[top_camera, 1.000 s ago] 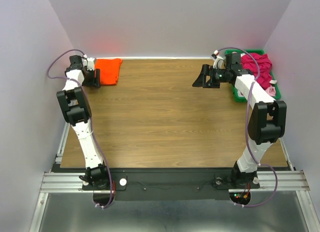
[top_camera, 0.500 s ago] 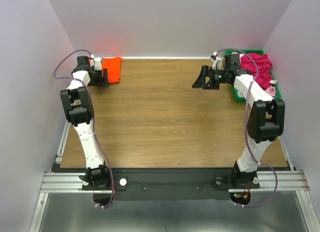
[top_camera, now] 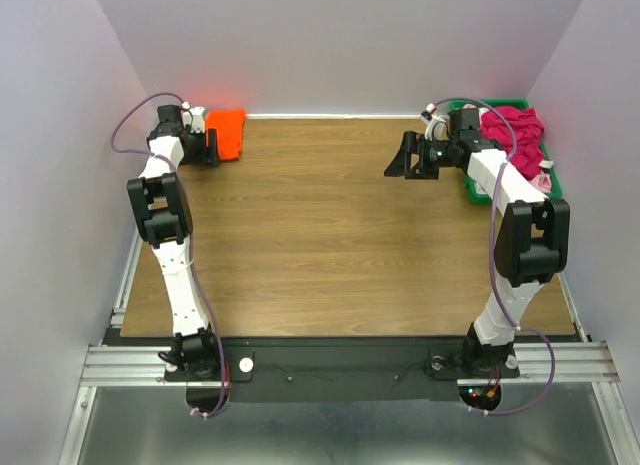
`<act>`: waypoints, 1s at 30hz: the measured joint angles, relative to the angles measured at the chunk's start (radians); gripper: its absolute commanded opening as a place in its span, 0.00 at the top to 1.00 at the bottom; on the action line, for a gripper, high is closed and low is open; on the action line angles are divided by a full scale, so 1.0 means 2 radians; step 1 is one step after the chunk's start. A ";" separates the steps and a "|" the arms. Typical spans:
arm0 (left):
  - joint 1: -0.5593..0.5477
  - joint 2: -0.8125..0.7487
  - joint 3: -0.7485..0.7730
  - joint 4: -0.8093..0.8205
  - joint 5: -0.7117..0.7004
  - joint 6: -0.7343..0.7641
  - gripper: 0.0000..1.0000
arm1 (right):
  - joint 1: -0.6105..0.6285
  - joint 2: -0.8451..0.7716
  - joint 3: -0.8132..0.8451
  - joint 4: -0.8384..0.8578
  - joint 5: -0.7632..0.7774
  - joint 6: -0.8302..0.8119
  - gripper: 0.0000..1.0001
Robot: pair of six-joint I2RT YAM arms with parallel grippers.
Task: Fold and stack the t-shirts
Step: Neatly place the folded tshirt to the corner
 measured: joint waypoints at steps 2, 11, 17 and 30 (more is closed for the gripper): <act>0.000 0.006 0.010 0.000 -0.003 0.000 0.27 | 0.000 0.000 0.000 0.000 0.000 0.000 0.00; 0.000 0.006 0.011 -0.004 0.006 0.006 0.20 | 0.000 0.000 0.000 0.000 0.000 0.000 0.00; 0.000 -0.080 -0.062 -0.046 0.015 0.023 0.01 | 0.000 -0.002 0.000 -0.001 0.000 0.000 0.00; -0.023 -0.361 -0.063 -0.058 -0.001 0.047 0.01 | 0.000 -0.074 -0.005 -0.007 0.005 -0.012 0.00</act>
